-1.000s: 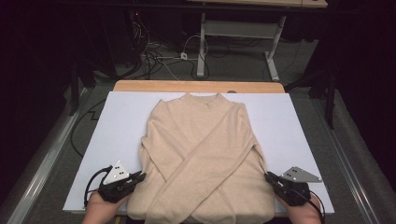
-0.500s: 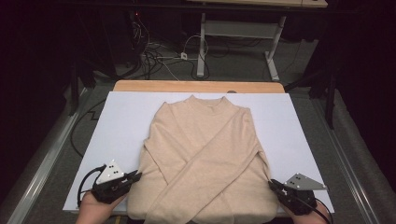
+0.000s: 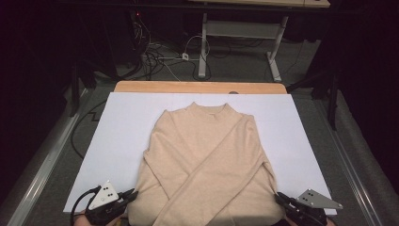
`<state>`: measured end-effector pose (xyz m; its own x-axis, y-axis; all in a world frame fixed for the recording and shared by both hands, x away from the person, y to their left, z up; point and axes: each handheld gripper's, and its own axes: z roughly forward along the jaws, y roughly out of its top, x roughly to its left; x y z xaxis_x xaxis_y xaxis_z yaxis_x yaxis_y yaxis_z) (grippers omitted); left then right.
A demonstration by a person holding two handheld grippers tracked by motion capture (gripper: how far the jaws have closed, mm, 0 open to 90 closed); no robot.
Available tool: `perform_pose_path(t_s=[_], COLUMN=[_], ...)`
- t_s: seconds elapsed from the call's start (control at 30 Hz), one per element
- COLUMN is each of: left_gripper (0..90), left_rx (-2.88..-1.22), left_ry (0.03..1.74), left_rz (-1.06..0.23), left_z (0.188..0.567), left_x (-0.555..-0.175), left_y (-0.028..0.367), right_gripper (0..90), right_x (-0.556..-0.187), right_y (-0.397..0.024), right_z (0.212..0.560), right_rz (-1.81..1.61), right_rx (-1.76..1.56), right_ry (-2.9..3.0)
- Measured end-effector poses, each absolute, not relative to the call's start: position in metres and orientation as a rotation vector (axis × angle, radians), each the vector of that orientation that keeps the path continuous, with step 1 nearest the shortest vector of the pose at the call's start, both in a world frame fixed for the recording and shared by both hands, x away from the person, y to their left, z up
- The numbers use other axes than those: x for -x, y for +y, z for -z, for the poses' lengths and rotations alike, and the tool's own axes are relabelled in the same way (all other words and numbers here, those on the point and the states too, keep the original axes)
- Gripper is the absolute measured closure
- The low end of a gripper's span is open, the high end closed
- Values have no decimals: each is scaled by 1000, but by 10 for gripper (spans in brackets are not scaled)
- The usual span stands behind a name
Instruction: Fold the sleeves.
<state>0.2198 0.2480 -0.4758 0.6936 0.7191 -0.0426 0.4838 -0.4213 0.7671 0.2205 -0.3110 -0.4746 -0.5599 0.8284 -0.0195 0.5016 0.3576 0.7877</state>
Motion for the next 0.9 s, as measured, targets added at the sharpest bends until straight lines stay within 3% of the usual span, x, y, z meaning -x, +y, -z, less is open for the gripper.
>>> perform_pose_path(t_s=[0.1, 0.27, 0.47, 0.63, 0.7, 0.83, 0.9], left_gripper=[779, 508, 259, 140, 130, 8, 0], left_rx=[-2082, -1995, -1951, -1937, -1944, -1941, -1936], left_ry=[899, 927, 948, 967, 971, 998, 1013], left_rz=[-389, -383, -376, -408, -424, -436, -450], left_z=[476, 472, 460, 449, 446, 443, 442], left_x=[-220, -224, -238, -256, -265, -285, -295], left_y=[247, 251, 247, 241, 240, 235, 232], right_gripper=[803, 606, 336, 168, 146, 69, 11], right_x=[-220, -221, -231, -246, -253, -269, -279], right_y=[-309, -310, -310, -305, -304, -305, -304], right_z=[476, 475, 469, 464, 462, 456, 454], right_rz=[-1067, -1107, -1194, -1199, -1202, -1196, -1190], right_rx=[-1166, -1183, -1225, -1230, -1230, -1237, -1248], right_ry=[2208, 2190, 2134, 2109, 2092, 2048, 2026])
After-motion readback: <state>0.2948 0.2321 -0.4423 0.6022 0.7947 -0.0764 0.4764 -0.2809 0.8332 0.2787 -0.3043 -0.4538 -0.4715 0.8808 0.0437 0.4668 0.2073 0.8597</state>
